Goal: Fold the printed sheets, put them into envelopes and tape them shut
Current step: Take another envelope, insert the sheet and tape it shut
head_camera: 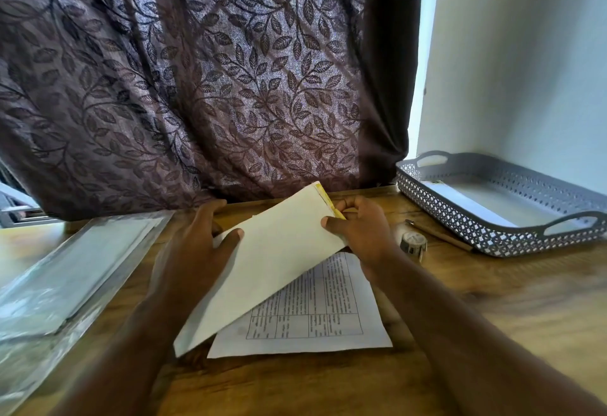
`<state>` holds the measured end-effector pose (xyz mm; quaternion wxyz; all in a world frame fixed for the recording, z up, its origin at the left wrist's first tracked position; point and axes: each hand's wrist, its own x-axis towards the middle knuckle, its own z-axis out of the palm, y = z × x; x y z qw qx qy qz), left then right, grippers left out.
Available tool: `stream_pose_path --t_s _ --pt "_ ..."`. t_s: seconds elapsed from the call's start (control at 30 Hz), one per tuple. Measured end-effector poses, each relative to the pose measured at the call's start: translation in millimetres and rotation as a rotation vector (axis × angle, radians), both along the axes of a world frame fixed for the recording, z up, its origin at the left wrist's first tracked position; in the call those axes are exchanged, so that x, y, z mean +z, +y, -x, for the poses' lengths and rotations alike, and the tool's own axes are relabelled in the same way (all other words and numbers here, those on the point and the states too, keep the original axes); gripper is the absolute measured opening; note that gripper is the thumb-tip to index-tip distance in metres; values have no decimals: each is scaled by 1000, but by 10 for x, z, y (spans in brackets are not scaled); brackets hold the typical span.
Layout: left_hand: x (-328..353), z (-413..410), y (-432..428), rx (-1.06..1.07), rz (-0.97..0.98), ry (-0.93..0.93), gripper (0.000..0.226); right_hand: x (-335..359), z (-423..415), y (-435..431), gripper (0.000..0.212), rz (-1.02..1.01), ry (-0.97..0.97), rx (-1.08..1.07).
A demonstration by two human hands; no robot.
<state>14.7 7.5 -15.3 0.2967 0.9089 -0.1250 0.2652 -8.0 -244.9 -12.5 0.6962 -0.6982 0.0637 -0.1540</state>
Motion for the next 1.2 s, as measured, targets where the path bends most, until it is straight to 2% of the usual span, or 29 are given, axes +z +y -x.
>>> stream_pose_path --t_s 0.1,0.17,0.3,0.4,0.57,0.67,0.73,0.9,1.1,1.2 --pt "64 15 -33 -54 54 66 51 25 -13 -84 17 4 -39 -30" --pt "87 49 -64 -146 112 191 43 33 -30 -136 12 -5 -42 -37" --pt "108 193 -216 -411 518 644 39 40 -45 -180 15 0 -53 12" --pt "60 218 -318 -489 607 740 39 34 -27 -156 14 36 -52 65" --pt "-12 241 -461 -468 756 752 39 6 -5 -91 11 70 -61 198" --pt "-15 240 -515 -458 788 757 36 4 22 -74 30 -39 -29 292" --pt "-23 229 -544 -443 771 769 30 12 29 -99 36 -83 -3 293" --pt "10 131 -627 -417 733 771 25 -9 -10 -134 9 1 13 289" --pt "-93 60 -660 -375 660 728 32 -35 -20 -167 20 -7 133 352" --pt "-105 69 -651 -396 603 682 40 -58 -17 -163 21 68 161 375"
